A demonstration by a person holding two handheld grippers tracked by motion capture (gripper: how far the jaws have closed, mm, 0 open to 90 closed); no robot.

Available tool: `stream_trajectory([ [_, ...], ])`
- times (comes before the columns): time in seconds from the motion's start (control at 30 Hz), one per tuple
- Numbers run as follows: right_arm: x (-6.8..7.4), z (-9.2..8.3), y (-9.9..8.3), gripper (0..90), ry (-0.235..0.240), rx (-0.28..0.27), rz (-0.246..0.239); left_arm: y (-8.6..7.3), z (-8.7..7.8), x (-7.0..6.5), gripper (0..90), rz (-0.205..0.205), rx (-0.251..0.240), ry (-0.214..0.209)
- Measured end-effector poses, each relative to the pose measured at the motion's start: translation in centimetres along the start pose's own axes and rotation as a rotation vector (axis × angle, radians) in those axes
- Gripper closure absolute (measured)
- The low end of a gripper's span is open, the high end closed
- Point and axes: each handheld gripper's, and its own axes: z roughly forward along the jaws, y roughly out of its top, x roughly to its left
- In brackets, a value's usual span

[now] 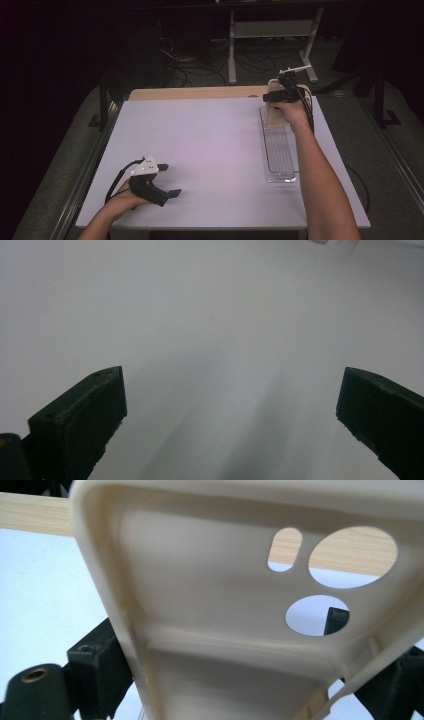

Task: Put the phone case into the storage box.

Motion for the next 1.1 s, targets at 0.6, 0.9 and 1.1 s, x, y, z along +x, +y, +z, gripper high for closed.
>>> stream_trajectory([
  [0.6,0.1,2.7,0.0,9.7,-0.083,0.019,-0.006,0.0,0.2,-0.1,0.0,-0.003,-0.013,-0.014],
  [0.9,0.1,3.5,0.2,9.3,-0.105,0.024,-0.002,-0.1,0.2,-0.1,0.0,-0.002,-0.007,-0.019],
  [1.1,0.1,4.0,0.1,8.9,-0.109,0.030,-0.008,-0.1,0.2,-0.1,0.0,0.007,-0.005,-0.019],
])
